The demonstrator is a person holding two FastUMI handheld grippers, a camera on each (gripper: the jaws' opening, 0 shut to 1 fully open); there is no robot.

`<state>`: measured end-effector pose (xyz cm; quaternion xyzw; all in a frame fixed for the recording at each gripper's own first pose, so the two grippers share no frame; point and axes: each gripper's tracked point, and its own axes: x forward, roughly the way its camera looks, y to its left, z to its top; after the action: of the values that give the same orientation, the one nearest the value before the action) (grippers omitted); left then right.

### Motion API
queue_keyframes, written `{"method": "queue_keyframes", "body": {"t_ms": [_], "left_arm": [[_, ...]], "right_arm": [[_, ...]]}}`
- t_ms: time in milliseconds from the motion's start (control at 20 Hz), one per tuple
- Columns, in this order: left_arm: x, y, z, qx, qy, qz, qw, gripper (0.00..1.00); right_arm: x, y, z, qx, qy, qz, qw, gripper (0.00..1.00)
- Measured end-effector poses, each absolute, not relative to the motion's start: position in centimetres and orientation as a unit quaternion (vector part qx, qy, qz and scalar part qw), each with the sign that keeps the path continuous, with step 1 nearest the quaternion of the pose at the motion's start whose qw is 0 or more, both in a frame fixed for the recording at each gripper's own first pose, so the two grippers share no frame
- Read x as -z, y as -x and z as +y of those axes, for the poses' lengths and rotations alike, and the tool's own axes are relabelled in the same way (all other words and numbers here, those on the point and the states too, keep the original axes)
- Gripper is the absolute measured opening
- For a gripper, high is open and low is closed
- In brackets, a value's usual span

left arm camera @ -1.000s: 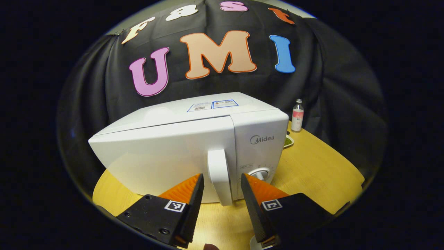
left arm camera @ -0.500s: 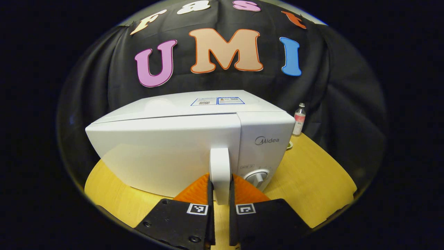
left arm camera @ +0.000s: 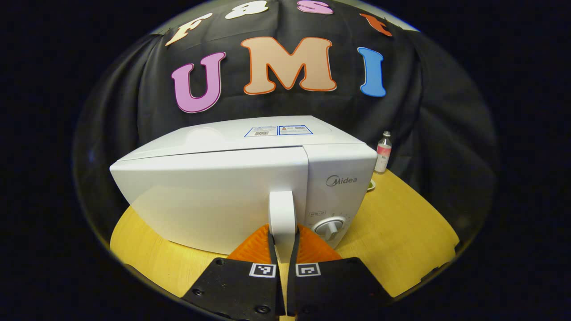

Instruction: Open the microwave oven with the left hand, put the food in, and close the microwave oven.

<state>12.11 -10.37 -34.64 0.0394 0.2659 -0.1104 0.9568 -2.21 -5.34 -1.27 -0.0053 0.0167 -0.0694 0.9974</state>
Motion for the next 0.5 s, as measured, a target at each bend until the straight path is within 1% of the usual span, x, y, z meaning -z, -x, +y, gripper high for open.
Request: {"method": "queue_keyframes", "body": {"t_ms": [150,250,350,500], "left_arm": [[34.5,-12.0,-10.3,0.116,-0.041,0.269,0.955,0.02],[34.9,-10.2,-9.7,0.109,-0.032,0.283,0.952,0.02],[33.8,-8.5,-9.0,0.116,-0.037,0.26,0.958,0.02],[33.8,-5.7,-7.7,0.12,-0.031,0.263,0.957,0.02]], "right_arm": [[1.1,2.3,-5.6,0.075,0.011,0.014,0.997,0.97],[1.0,2.3,-6.0,0.082,0.011,0.01,0.997,0.97],[1.0,2.3,-6.5,0.087,0.007,0.011,0.996,0.96],[2.0,1.9,-5.4,0.075,-0.007,0.022,0.997,0.97]]}}
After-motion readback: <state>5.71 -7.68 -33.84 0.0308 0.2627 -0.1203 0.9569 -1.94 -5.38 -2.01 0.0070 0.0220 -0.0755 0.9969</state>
